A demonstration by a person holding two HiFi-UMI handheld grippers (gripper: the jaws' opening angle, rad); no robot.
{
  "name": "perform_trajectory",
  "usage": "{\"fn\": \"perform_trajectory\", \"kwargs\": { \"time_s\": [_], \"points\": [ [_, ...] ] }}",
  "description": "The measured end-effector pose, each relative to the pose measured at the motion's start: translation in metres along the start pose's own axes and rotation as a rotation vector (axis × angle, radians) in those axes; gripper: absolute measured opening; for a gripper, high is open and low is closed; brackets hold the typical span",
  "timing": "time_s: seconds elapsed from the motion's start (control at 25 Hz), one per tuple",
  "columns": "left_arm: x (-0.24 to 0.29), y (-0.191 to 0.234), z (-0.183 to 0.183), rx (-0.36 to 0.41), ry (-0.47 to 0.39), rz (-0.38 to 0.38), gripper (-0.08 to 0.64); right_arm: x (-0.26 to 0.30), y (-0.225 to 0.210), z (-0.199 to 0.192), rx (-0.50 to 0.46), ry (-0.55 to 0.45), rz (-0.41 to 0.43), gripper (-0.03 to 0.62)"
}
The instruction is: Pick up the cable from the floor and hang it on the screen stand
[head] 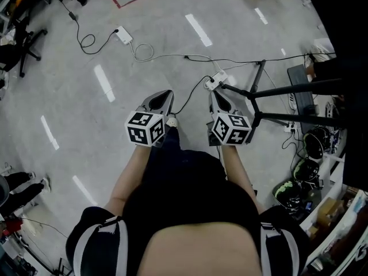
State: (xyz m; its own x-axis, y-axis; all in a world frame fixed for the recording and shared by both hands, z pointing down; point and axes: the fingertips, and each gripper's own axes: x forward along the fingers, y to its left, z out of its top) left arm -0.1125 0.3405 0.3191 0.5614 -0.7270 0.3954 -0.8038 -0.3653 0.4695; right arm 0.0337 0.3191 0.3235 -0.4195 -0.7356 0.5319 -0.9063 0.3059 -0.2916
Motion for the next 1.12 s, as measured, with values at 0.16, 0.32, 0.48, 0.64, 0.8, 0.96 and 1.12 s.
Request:
{"fn": "perform_trajectory", "kwargs": {
  "time_s": [0.16,0.32,0.48,0.64,0.8,0.96,1.12],
  "points": [
    [0.014,0.01,0.005,0.003,0.008,-0.003,0.008,0.018,-0.011,0.009,0.008,-0.004,-0.007,0.026],
    [0.023,0.01,0.01,0.011,0.014,-0.026,0.008,0.025,-0.024,0.012,0.017,-0.009,-0.029,0.026],
    [0.024,0.007,0.018,0.036,0.003,-0.037,0.008,0.027,-0.029,0.01,0.018,0.012,-0.028,0.026],
    [0.024,0.01,0.018,0.049,0.006,-0.018,0.008,0.028,-0.042,0.009,0.033,0.012,-0.056,0.026],
    [0.027,0.014,0.023,0.05,-0.009,0.007,0.008,0.035,-0.049,0.019,0.026,-0.024,-0.075,0.026],
    [0.033,0.023,0.027,0.03,-0.002,0.019,0.008,0.049,-0.041,0.02,0.003,-0.011,-0.038,0.026],
    [0.043,0.027,0.036,0.03,0.002,0.027,0.008,0.062,-0.042,0.024,0.008,0.005,-0.02,0.026]
  ]
}}
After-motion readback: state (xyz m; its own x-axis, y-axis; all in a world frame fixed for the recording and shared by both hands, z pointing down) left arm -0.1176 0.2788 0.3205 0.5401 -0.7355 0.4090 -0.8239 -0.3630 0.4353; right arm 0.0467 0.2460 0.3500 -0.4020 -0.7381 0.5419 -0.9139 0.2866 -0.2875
